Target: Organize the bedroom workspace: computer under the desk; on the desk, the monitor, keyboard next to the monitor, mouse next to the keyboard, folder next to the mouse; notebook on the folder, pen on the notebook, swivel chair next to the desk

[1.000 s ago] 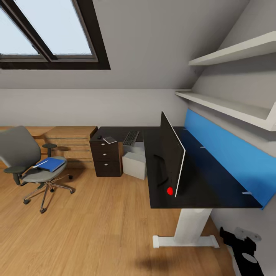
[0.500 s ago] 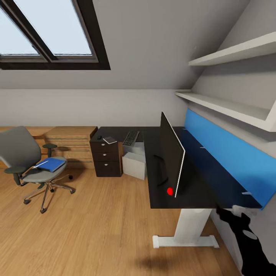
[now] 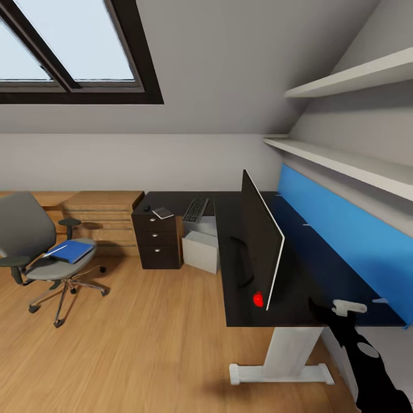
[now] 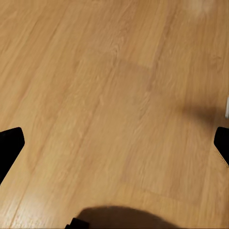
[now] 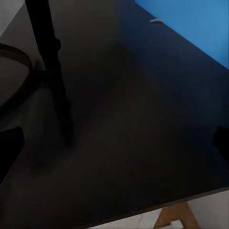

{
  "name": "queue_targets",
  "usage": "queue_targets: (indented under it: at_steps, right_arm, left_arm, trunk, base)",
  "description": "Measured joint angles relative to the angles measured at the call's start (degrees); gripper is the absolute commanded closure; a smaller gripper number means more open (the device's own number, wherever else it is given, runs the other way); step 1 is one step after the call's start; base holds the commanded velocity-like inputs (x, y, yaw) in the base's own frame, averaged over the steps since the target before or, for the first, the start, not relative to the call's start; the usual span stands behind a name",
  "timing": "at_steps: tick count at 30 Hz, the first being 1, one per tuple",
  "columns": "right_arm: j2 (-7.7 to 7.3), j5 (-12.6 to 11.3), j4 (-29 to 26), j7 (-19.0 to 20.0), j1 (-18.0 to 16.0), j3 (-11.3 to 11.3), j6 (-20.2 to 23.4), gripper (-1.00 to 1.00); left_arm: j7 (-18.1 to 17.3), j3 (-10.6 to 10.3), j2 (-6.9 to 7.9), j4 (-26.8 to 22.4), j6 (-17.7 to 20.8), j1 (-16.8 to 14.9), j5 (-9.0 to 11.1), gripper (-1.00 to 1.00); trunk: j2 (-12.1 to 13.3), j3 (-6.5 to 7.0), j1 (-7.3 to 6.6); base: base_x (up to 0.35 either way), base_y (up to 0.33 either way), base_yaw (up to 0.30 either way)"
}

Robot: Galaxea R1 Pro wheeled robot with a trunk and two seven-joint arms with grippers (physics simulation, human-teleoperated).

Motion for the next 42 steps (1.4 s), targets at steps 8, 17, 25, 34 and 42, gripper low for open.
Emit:
queue_targets:
  at_steps: [8, 17, 25, 34, 42]
  right_arm:
    - [0.25, -0.27, 2.93, -0.08, -0.07, 0.37, -2.19, -1.00]
    - [0.75, -0.32, 3.28, -2.38, -0.25, 0.37, -2.51, -1.00]
    - [1.32, -0.32, 3.13, -2.77, -0.26, 0.34, -2.77, -1.00]
    - [4.15, -0.15, 3.56, -3.89, -0.25, 0.14, -10.87, -1.00]
    - [6.12, 0.00, 3.87, -5.66, -0.23, 0.37, -13.46, -1.00]
  left_arm:
    - [-0.01, -0.01, 0.01, 0.00, 0.00, 0.00, -0.07, -1.00]
    - [-0.01, -0.01, 0.01, 0.00, 0.00, 0.00, -0.08, -1.00]
    - [-0.01, -0.01, 0.01, 0.01, 0.00, 0.00, -0.08, -1.00]
    - [-0.01, -0.01, 0.01, 0.00, 0.00, 0.00, -0.07, -1.00]
    - [-0.01, -0.01, 0.01, -0.02, 0.01, 0.01, -0.08, -1.00]
  trunk:
    - [0.00, 0.00, 0.01]
    - [0.00, 0.00, 0.03]
    - [0.00, 0.00, 0.01]
    - [0.00, 0.00, 0.02]
    - [0.01, -0.13, 0.03]
  base:
    - [0.216, 0.000, 0.000]
    - [0.043, 0.000, 0.000]
    - [0.143, 0.000, 0.000]
    - [0.231, 0.000, 0.000]
    - [0.034, 0.000, 0.111]
